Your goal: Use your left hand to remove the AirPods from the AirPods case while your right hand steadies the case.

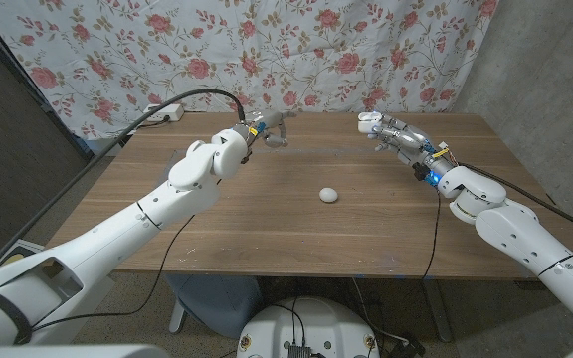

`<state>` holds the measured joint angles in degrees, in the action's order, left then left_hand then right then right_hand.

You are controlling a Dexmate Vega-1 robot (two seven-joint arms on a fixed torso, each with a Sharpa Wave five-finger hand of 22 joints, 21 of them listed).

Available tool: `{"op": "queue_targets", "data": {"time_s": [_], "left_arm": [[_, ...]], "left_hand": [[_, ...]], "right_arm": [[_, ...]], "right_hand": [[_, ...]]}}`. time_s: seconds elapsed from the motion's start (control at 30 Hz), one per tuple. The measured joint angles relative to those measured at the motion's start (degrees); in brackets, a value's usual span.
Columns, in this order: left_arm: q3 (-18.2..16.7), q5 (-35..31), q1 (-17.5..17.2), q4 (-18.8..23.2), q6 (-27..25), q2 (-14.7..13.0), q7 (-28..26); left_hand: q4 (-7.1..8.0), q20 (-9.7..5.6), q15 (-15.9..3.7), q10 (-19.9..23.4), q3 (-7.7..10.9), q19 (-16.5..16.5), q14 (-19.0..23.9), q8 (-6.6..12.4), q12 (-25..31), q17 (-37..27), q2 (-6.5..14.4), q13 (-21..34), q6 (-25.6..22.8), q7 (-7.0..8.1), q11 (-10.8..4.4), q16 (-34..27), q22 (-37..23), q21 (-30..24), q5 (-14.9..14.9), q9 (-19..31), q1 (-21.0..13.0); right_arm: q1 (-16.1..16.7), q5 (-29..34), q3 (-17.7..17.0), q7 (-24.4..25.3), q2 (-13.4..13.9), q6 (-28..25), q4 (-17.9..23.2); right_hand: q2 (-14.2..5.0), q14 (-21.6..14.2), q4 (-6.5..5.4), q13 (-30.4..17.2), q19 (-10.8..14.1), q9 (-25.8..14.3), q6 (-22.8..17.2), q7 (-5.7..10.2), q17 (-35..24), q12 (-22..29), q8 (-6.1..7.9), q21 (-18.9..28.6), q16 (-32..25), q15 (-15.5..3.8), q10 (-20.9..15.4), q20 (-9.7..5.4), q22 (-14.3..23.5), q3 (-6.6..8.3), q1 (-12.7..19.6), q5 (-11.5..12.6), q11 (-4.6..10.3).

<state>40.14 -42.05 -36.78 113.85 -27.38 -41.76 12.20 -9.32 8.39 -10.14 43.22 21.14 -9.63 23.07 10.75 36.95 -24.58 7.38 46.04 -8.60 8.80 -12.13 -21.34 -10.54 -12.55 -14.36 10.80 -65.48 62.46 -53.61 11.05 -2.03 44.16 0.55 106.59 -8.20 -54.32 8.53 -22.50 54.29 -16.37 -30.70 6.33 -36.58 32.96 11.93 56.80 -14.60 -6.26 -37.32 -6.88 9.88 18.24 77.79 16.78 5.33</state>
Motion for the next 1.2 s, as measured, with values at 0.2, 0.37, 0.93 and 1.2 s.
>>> {"op": "queue_targets", "data": {"time_s": [0.2, 0.37, 0.93, 1.2], "left_arm": [[0.7, 0.4, 0.2, -1.2, -0.8, -0.1, -0.7], [1.3, 0.6, 0.5, -2.1, -1.2, -0.2, -0.9], [2.8, 2.7, 1.1, -5.3, -2.7, -0.6, -1.2], [3.6, 3.6, 1.3, -6.3, -3.4, -0.9, -1.2]], "left_hand": [[0.00, 0.00, -0.01, 0.0, 0.00, 0.0, 0.0, 0.00, 0.2, 0.0, 0.0, -0.2, 0.0, 0.00, 0.00, 0.0, 0.0, 0.0, 0.0, 0.0, 0.0], [0.00, 0.00, -0.01, -0.2, 0.00, 0.0, 0.0, 0.00, 0.2, 0.0, 0.0, -0.2, 0.0, 0.00, -0.21, 0.0, 0.0, 0.0, 0.0, 0.0, 0.0], [0.00, -0.31, -0.21, -0.2, 0.00, -0.3, 0.6, 0.00, 0.6, -0.2, 0.0, -0.4, 0.0, 0.00, -0.18, 0.4, 0.0, 0.0, 0.0, 0.0, 0.0], [0.00, -0.31, -0.21, -0.2, 0.00, -0.3, 0.6, 0.00, 0.6, -0.3, 0.0, -0.4, 0.2, -0.22, -0.16, 0.4, 0.0, 0.0, 0.0, 0.0, 0.0]], "right_arm": [[0.0, 0.0, 0.1, 0.0, -0.1, 0.0, 0.0], [0.0, -0.1, 0.1, 0.2, -0.2, -0.1, 0.0], [-0.1, -0.2, 0.4, 0.8, -0.4, -0.5, 0.0], [-0.5, -0.2, 0.6, 0.8, -0.5, -0.7, 0.0]], "right_hand": [[-0.13, 0.0, 0.00, 0.0, 0.0, 0.0, 0.0, 0.00, 0.0, 0.0, 0.00, 0.3, 0.0, -0.01, 0.0, 0.00, 0.0, 0.00, -0.1, 0.0, 0.00], [-0.14, 0.0, 0.00, 0.0, 0.0, 0.0, 0.0, 0.00, -0.1, 0.0, 0.00, 0.3, 0.0, -0.01, 0.0, 0.00, 0.0, 0.00, -0.2, 0.2, 0.00], [-0.13, 0.0, 0.00, 0.0, 0.0, 0.0, 0.0, 0.00, 0.0, 0.0, 0.00, 0.3, 0.0, -0.02, 0.0, 0.00, 0.0, 0.00, -0.2, 0.2, 0.00], [-0.03, 0.0, 0.00, 0.0, 0.0, 0.0, 0.0, 0.00, 0.0, 0.0, 0.00, 0.6, 0.0, -0.03, 0.0, 0.00, 0.0, 0.00, -0.2, 0.2, 0.00]]}}
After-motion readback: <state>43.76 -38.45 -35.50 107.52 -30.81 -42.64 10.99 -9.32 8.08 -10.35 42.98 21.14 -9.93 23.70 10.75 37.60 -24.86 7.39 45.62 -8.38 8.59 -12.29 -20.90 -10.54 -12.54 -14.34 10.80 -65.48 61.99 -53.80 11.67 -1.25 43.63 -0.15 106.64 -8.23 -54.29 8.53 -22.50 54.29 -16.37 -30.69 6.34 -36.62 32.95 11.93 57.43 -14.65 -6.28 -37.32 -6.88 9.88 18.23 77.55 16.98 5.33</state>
